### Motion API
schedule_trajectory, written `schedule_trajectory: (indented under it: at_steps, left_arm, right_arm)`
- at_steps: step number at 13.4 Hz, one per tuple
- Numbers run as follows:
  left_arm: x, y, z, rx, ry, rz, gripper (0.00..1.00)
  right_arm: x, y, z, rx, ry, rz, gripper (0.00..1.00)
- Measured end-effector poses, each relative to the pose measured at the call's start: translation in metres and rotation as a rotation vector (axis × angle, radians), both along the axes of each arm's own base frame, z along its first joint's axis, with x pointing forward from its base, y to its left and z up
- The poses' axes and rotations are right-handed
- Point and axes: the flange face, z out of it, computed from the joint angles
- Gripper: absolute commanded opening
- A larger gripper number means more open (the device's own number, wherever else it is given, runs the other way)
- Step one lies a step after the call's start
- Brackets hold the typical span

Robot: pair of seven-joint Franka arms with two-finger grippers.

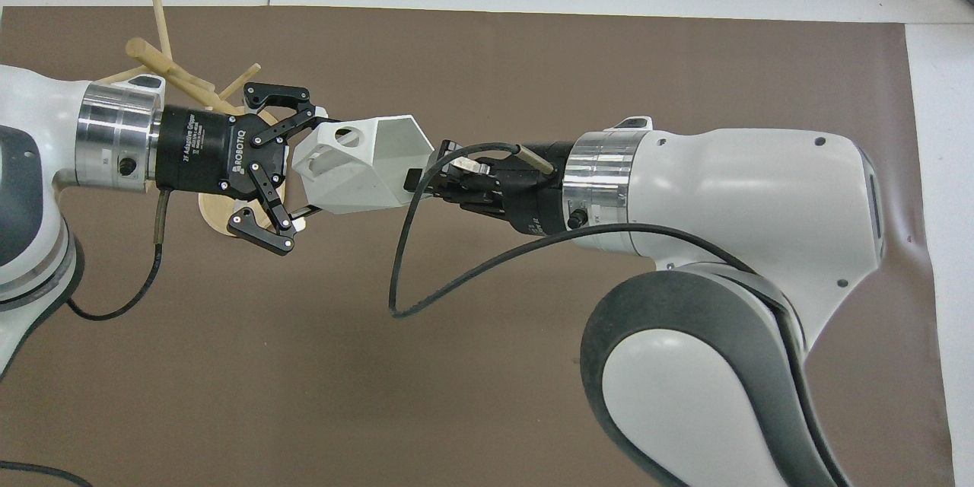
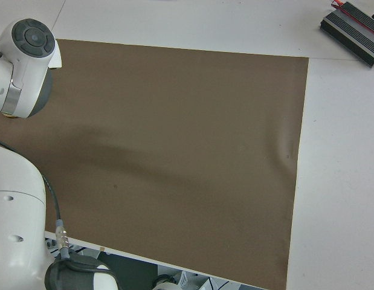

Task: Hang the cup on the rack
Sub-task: 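Bring the cup to the left gripper while the left gripper opens, then close the left gripper on the cup held by the right gripper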

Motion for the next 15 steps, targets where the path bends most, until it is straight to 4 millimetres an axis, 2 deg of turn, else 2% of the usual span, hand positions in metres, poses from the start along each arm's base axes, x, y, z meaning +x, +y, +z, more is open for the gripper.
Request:
schedule_trajectory:
  at_steps: [7, 10, 15]
  left_arm:
    - [0.008, 0.025, -0.004, 0.066, -0.022, 0.045, 1.00]
    - [0.000, 0.016, -0.006, 0.069, 0.003, -0.019, 1.00]
    - [-0.003, 0.008, 0.005, 0.066, 0.021, -0.031, 1.00]
  right_arm:
    - [0.004, -0.002, -0.008, -0.002, 0.013, -0.005, 0.00]
    - [0.004, -0.002, -0.008, -0.002, 0.013, -0.005, 0.00]
    - [0.004, -0.002, -0.008, -0.002, 0.013, -0.006, 0.00]
